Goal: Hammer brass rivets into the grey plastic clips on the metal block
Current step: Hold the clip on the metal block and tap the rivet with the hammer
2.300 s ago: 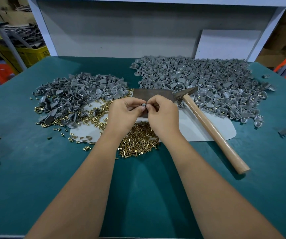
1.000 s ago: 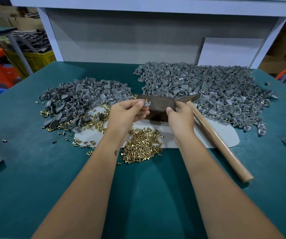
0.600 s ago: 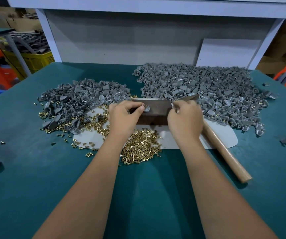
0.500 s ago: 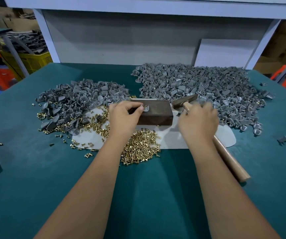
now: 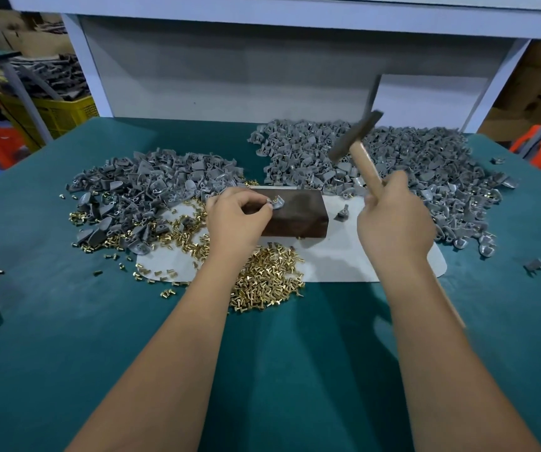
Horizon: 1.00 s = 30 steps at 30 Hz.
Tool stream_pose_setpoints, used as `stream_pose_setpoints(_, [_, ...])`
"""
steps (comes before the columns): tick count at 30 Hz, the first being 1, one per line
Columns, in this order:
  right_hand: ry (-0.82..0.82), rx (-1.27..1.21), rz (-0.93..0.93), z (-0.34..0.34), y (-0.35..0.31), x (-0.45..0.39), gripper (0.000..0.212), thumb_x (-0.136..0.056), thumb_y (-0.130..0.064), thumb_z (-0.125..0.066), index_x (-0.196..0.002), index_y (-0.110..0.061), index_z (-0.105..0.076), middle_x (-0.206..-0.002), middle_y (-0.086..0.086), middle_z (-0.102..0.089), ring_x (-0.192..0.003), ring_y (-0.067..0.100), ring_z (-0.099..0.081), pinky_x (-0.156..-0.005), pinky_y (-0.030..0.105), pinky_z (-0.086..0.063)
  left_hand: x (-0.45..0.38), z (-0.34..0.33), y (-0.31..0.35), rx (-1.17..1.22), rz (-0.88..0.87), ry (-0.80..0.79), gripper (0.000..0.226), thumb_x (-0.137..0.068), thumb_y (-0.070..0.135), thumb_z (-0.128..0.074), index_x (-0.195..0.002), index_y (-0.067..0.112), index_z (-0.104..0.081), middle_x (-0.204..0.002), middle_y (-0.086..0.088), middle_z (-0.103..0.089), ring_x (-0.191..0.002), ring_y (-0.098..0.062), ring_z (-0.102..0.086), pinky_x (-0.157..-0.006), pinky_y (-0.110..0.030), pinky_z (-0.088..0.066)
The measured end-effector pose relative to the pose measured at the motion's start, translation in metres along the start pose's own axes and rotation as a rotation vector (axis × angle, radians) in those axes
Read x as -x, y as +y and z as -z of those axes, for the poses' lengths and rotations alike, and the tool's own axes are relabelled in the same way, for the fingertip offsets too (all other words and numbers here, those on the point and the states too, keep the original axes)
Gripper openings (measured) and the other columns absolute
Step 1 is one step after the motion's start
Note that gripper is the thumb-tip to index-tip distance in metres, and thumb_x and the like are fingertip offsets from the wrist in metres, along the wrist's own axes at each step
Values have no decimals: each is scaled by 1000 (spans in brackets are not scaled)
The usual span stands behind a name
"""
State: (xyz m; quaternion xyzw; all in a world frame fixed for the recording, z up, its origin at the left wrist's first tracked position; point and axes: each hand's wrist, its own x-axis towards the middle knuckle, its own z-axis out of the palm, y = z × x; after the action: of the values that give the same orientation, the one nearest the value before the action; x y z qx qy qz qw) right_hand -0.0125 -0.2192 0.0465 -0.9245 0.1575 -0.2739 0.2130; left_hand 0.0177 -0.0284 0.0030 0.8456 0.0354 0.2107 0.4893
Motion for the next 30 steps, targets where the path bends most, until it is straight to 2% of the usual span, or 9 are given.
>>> stream_pose_setpoints(3, [-91, -96, 121, 20, -9, 4, 28, -96, -39, -49, -125, -38, -50, -94, -1, -65, -74, 25, -50, -61, 31, -33, 1, 0, 0, -46, -30, 7, 6, -87, 27, -70, -88, 32, -73, -101, 18, -55, -111, -14, -34, -88, -26, -25])
stream_pose_setpoints(7, [-181, 60, 266, 37, -26, 8, 42, -96, -43, -48, -134, -58, -37, -110, -5, -68, -97, 29, -62, -65, 33, -36, 3, -1, 0, -49, -34, 32, 10, -87, 27, -70, -95, 26, -77, -100, 23, -56, -122, -19, -37, -101, -29, -29])
stream_pose_setpoints(11, [-35, 97, 345, 39, -34, 14, 45, -97, -41, -45, -137, -57, -31, -89, 0, -67, -68, 25, -55, -54, 29, -33, 4, -2, 1, -49, -2, 44, 9, -87, 30, -71, -93, 28, -78, -93, 26, -56, -130, -19, -38, -111, -46, -30])
stream_pose_setpoints(14, [-102, 200, 439, 32, -33, 23, 47, -98, -39, -45, -138, -56, -30, -90, 0, -67, -72, 27, -59, -57, 29, -34, 4, -1, 3, -1, 65, 40, 10, -86, 31, -72, -94, 29, -78, -95, 31, -55, -137, -16, -36, -114, -45, -27])
stream_pose_setpoints(16, [-173, 278, 459, 29, -34, 23, 46, -98, -39, -44, -139, -57, -29, -92, 0, -67, -80, 27, -62, -58, 29, -31, 3, -1, 3, -32, 73, 31, 13, -86, 32, -72, -97, 28, -77, -115, 14, -66, -139, -16, -35, -114, -45, -26])
stream_pose_setpoints(20, [27, 178, 361, 33, -38, 21, 46, -96, -37, -49, -136, -54, -36, -68, -2, -47, -58, 24, -47, -47, 25, -23, 4, -3, 4, -8, 109, 54, 11, -85, 31, -73, -95, 30, -78, -126, 0, -65, -138, -17, -38, -112, -43, -25])
stream_pose_setpoints(25, [-194, 223, 383, 26, -31, 22, 46, -96, -37, -46, -136, -57, -33, -94, 1, -67, -84, 30, -63, -59, 30, -34, 3, -2, 4, -21, 107, 40, 12, -85, 31, -73, -96, 29, -78, -123, 7, -67, -139, -15, -38, -114, -49, -28])
stream_pose_setpoints(28, [-64, 168, 323, 25, -32, 25, 46, -97, -38, -44, -138, -56, -30, -74, 1, -55, -62, 27, -52, -47, 26, -25, 4, -5, 5, 24, 135, 72, 10, -84, 28, -76, -93, 28, -79, -119, 13, -66, -137, -17, -40, -113, -51, -29])
stream_pose_setpoints(30, [-80, 205, 369, 21, -30, 28, 47, -97, -39, -44, -138, -56, -29, -72, 1, -54, -61, 27, -51, -47, 25, -24, 5, -4, 4, 31, 114, 78, 10, -83, 28, -76, -92, 28, -79, -105, 25, -59, -137, -17, -41, -113, -51, -29])
